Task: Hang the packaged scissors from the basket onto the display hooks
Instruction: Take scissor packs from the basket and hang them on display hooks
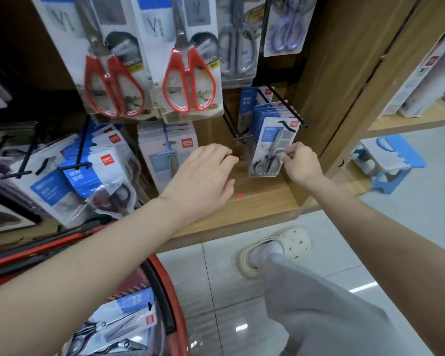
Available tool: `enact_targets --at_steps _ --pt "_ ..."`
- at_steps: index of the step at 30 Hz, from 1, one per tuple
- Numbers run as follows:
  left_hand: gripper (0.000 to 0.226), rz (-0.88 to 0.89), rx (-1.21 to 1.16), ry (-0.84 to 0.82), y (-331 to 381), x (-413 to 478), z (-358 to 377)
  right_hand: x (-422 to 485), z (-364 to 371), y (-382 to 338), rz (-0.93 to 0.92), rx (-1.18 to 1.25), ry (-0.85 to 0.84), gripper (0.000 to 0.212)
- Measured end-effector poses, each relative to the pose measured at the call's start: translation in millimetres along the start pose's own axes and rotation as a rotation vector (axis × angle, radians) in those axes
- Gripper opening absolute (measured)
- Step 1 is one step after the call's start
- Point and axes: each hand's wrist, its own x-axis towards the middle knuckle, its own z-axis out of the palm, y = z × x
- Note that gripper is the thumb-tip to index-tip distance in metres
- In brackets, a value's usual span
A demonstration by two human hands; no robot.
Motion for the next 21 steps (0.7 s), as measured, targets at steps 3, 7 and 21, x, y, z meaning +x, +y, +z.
enact_targets --at_steps 3,7,21 --pt "0.042 0.011 0.029 0.021 -4.0 -38.4 -9.9 -49.4 5.7 -16.9 -0.234 -0.206 -0.056 0.022" --pt "0.031 -0.038 0.058 0.047 -16.0 -115.5 -19.5 -115.9 16.9 -51.7 -0.618 -0.311 -0.022 0.017" --pt "0.032 -0.676 -0.102 -0.288 -86.5 -423.5 36.5 -278.6 162.6 -164.2 -1.018 -0.194 -0.668 0.029"
